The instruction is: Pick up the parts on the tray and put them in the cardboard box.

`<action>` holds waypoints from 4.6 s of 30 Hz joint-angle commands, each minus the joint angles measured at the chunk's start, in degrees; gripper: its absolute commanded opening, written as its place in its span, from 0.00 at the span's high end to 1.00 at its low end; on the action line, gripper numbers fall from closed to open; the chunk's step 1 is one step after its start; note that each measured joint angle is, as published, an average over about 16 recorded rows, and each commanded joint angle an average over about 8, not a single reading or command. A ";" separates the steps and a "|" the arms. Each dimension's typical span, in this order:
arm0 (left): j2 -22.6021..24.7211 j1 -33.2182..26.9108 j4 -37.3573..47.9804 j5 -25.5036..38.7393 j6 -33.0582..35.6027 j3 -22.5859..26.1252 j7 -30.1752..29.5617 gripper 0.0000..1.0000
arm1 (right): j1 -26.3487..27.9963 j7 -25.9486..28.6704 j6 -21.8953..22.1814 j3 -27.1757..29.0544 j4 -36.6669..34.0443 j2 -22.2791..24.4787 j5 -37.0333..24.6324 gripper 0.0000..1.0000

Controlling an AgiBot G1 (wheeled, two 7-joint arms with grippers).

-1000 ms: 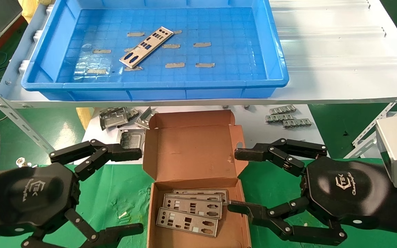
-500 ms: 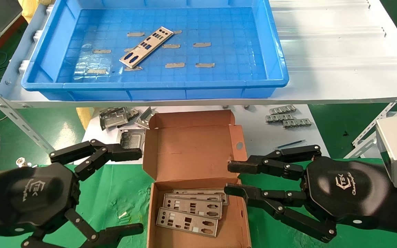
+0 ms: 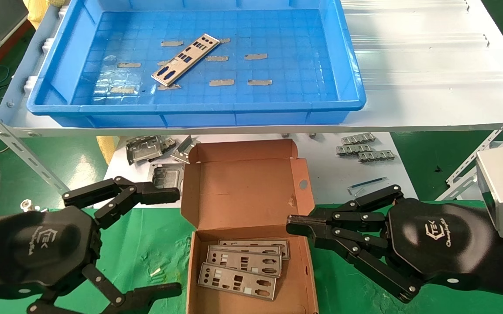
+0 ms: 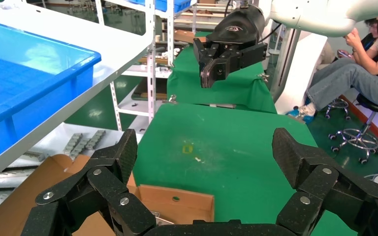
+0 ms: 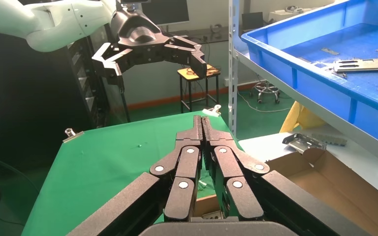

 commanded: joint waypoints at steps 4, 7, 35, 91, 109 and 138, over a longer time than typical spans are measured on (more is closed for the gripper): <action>0.55 -1.28 0.57 1.05 -0.51 0.30 0.04 0.00 | 0.00 0.00 0.00 0.00 0.00 0.00 0.00 1.00; 1.80 -4.59 2.06 3.17 -1.68 0.91 -0.27 0.00 | 0.00 0.00 0.00 0.00 0.00 0.00 0.00 1.00; 33.17 -50.18 62.37 36.23 -29.62 15.78 3.47 0.00 | 0.00 0.00 0.00 0.00 0.00 0.00 0.00 0.00; 38.43 -51.77 73.12 35.94 -37.26 15.55 8.87 1.00 | 0.00 0.00 0.00 -0.01 0.00 0.00 0.00 0.00; 33.37 -54.94 70.02 32.88 -22.36 13.56 12.21 1.00 | 0.00 0.00 0.00 -0.01 0.00 0.00 0.00 0.00; 22.49 -29.86 41.49 20.99 3.90 25.49 27.63 1.00 | 0.00 0.00 0.00 -0.01 0.00 0.00 0.00 0.00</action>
